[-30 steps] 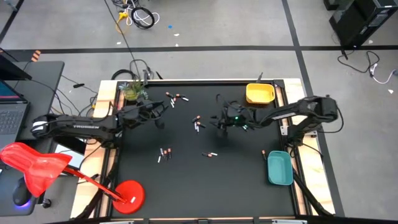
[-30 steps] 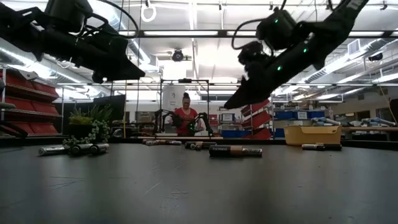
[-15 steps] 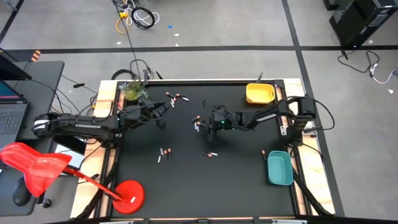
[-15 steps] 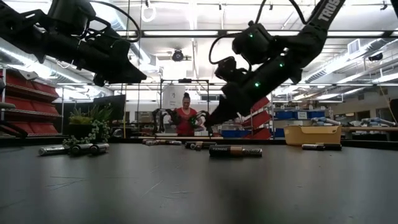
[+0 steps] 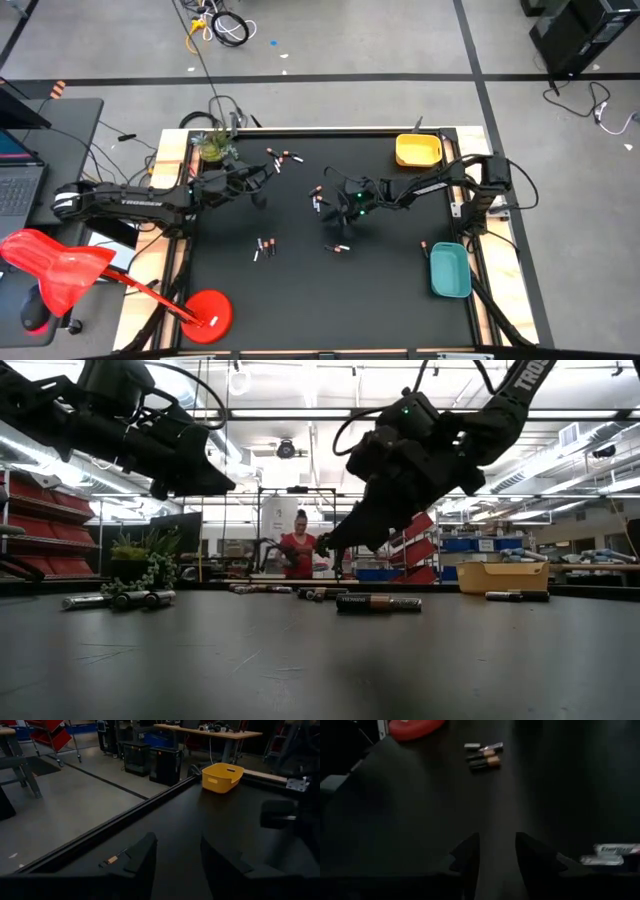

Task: Sort batteries
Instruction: Put the black battery into the yellow bin

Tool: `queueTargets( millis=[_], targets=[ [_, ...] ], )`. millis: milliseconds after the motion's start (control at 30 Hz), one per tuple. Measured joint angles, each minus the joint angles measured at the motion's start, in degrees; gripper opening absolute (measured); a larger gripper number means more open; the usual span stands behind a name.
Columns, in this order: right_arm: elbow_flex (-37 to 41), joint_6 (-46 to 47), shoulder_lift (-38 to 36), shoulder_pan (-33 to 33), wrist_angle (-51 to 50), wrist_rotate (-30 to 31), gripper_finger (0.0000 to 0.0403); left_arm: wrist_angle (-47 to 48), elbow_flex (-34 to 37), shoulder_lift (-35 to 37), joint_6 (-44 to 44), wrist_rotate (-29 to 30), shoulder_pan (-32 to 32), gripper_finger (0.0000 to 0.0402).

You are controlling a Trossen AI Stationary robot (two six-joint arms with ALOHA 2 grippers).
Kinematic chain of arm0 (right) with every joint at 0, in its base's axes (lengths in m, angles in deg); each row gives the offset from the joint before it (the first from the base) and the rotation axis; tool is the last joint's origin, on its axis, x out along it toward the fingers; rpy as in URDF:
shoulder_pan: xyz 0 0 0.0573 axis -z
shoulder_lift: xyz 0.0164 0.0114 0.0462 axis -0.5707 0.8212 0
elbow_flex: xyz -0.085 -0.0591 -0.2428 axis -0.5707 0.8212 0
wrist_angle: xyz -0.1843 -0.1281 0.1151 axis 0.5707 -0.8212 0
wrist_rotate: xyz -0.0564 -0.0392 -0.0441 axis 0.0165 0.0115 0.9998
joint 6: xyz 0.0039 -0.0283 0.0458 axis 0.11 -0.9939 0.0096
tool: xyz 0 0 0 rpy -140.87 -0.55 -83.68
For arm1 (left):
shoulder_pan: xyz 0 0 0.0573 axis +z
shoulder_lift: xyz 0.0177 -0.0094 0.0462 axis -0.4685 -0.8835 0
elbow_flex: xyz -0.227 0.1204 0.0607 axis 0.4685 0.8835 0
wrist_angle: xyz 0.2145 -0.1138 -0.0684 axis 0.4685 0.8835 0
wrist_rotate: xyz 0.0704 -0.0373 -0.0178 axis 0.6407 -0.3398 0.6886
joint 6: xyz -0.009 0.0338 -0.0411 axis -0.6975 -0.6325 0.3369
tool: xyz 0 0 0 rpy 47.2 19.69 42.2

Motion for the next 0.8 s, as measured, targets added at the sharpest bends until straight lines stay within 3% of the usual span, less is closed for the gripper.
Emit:
queueTargets(
  millis=[333, 467, 600, 667, 800],
  targets=[
    [13.08, 4.46, -9.96, -1.7, 11.55, 6.62, 0.013, 1.82, 0.0, 0.02, 1.04, -0.02, 0.0, 0.0156],
    [19.71, 7.27, -13.5, -0.46, 17.18, 2.75, 0.013, 1.42, 0.0, 0.04, 1.06, -0.9, 0.0, 0.0156],
    [26.55, 14.98, -13.67, -0.05, 30.63, -1.22, 0.0126, 0.92, 0.0, 0.04, 1.08, -1.55, 0.0, 0.0156],
    [27.91, 18.66, -12.64, -1.58, 34.49, 1.03, 0.0123, 0.19, 0.0, 0.04, 1.06, -1.95, 0.0, 0.0156],
    [27.74, 21.54, -11.12, -8.7, 32.94, 9.03, 0.0118, -0.76, 0.0, 0.04, 1.06, -2.03, 0.0, 0.0156]
  ],
)
